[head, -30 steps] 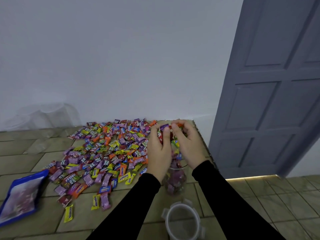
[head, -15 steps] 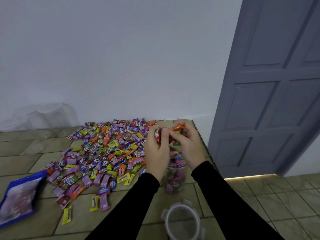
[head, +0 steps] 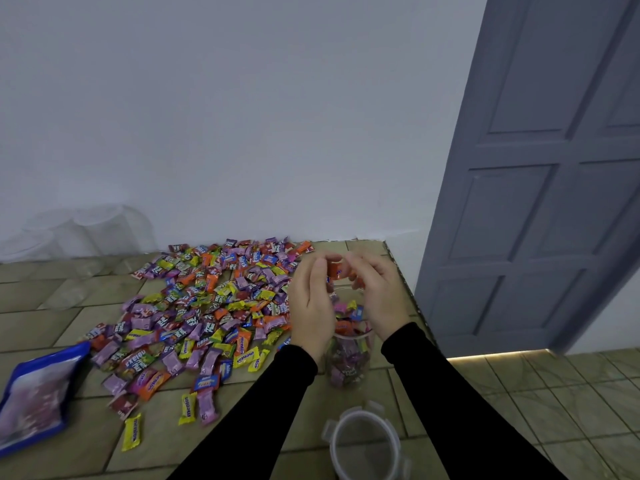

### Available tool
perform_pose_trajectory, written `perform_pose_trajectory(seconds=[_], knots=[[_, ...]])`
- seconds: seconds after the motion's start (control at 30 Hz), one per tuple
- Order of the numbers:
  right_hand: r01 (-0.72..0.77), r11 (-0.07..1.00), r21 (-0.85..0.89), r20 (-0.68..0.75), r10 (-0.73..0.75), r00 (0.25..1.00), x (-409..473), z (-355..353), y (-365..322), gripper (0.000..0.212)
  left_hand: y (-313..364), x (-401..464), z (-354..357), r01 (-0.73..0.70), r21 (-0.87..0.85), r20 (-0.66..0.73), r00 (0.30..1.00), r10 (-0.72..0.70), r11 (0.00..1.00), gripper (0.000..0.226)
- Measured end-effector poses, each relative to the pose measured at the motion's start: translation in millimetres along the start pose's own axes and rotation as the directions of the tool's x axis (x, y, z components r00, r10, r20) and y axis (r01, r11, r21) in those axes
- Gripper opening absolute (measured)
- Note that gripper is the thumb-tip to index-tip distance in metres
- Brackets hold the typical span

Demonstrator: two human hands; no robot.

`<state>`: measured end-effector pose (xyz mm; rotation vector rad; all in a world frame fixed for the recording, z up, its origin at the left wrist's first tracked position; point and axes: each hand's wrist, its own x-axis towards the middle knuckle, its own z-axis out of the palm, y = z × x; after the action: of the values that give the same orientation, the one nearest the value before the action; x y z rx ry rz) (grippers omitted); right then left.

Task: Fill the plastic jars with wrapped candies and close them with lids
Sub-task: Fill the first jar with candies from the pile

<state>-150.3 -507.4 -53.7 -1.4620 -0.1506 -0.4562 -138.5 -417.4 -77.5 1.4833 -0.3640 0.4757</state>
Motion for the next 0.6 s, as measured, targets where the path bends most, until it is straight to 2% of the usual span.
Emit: perform_pose_trajectory(seconds=[0.13, 0.23, 0.4, 0.6], knots=[[-0.018, 0.999, -0.043, -0.036, 0.017, 0.999, 0.9, 0.7, 3.4, 0.042, -5.3, 1.4, -0.8, 0.044, -0.043, 0.009, 0.999, -0.044, 0.998, 0.031], [0.000, 0.999, -0.035, -0.055, -0.002, 0.999, 0.3, 1.7, 4.2, 0.041, -8.0, 2.1, -1.1, 0.057, -0.048, 0.016, 0.998, -0.056, 0.997, 0.030], [-0.078, 0.996, 0.033, -0.057, 0.080, 0.995, 3.3, -0.8, 2.5, 0.034, -7.8, 3.5, -0.9, 0.072, -0.049, 0.017, 0.997, -0.071, 0.996, 0.030], [-0.117, 0.988, -0.102, -0.034, 0.114, 0.993, 30.8, -7.7, -4.6, 0.032, -6.1, 20.8, -13.8, 0.108, 0.016, -0.007, 0.994, -0.108, 0.994, 0.033]])
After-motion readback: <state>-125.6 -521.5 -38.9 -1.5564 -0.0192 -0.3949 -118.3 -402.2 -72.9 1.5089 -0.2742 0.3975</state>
